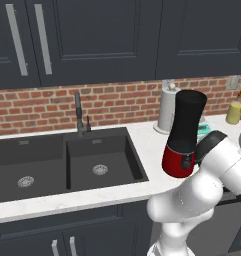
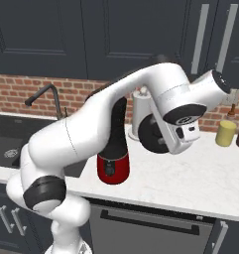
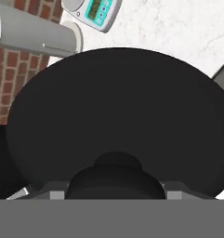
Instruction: Close the lid blender by securely placing the lid on top.
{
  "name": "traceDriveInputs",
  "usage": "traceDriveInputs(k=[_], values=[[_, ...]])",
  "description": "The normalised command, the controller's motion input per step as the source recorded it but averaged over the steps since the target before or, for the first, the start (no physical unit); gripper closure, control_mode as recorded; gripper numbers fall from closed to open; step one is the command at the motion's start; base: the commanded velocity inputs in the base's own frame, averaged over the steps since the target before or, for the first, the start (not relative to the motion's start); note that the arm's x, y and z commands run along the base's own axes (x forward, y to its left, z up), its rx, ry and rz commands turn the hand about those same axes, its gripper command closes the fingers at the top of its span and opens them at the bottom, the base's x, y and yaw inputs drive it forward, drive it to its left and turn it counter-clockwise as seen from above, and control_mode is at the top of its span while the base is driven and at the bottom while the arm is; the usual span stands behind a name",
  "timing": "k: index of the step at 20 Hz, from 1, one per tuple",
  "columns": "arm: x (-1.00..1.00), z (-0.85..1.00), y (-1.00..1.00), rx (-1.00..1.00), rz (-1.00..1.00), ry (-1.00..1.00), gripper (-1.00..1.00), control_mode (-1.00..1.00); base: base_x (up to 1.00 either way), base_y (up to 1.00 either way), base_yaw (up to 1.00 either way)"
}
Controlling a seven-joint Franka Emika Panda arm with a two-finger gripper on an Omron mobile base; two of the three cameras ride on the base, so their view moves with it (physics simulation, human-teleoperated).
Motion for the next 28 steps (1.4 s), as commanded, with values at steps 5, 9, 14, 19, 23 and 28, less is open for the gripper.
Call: traceDriveInputs(k=[5,9,14,19,23,28], values=[[-0.26,0.97,0.37,-0.04,0.0,-0.07,1.0,-1.0,0.0,0.0,0.0],[-0.03,0.67,0.58,-0.05,0.0,-0.02,1.0,-1.0,0.0,0.0,0.0],[0.02,0.31,0.69,-0.05,0.0,0.0,1.0,-1.0,0.0,0.0,0.0],[0.21,0.01,0.7,-0.03,0.0,0.0,1.0,-1.0,0.0,0.0,0.0],[0.34,0.0,0.47,0.0,0.0,0.0,1.0,-1.0,0.0,0.0,0.0],[0.29,0.0,0.29,0.0,0.0,0.0,1.0,-1.0,0.0,0.0,0.0]])
